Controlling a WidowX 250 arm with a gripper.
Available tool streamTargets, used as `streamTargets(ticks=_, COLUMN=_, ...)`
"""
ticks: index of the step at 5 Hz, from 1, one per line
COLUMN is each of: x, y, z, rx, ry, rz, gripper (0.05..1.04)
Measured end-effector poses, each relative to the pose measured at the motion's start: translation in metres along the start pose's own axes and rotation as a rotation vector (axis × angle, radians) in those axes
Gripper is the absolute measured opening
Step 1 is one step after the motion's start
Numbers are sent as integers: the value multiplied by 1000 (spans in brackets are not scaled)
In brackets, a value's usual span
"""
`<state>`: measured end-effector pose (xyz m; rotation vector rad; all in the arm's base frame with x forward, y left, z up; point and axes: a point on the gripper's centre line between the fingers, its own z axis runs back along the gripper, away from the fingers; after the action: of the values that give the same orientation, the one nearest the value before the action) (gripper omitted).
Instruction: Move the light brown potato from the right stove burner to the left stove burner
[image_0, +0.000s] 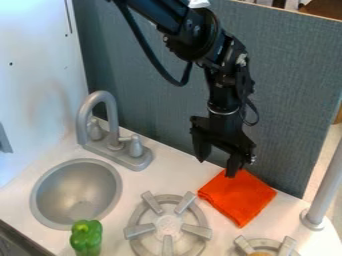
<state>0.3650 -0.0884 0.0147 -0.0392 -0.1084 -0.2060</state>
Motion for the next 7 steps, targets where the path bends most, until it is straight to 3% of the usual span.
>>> streamTargets(ticks=1, x=-6, y=0, z=-12, rx=1, ry=37, rz=-2, gripper=1001)
streamTargets(ticks=2, x=-14, y=-19, z=-20, rx=-8, ry=104, rz=-161, gripper=1001)
streamTargets(ticks=3, x=-13, y=-61, z=-42, rx=-21, ry=139, rz=-308, gripper=1001)
streamTargets(ticks=4, x=-13, y=-85, z=-56, rx=-48, ry=161, rz=-396, gripper=1001)
streamTargets(ticks=5, x=-11, y=-103, z=-73, rx=-53, ry=229, rz=-469, gripper=1001)
streamTargets(ticks=6, x=-12, y=-122, z=-75, rx=-44, ry=285, rz=-531, gripper=1001)
streamTargets(ticks=7, x=-16, y=-126, z=-76, rx=-60, ry=299, rz=-544, gripper=1001)
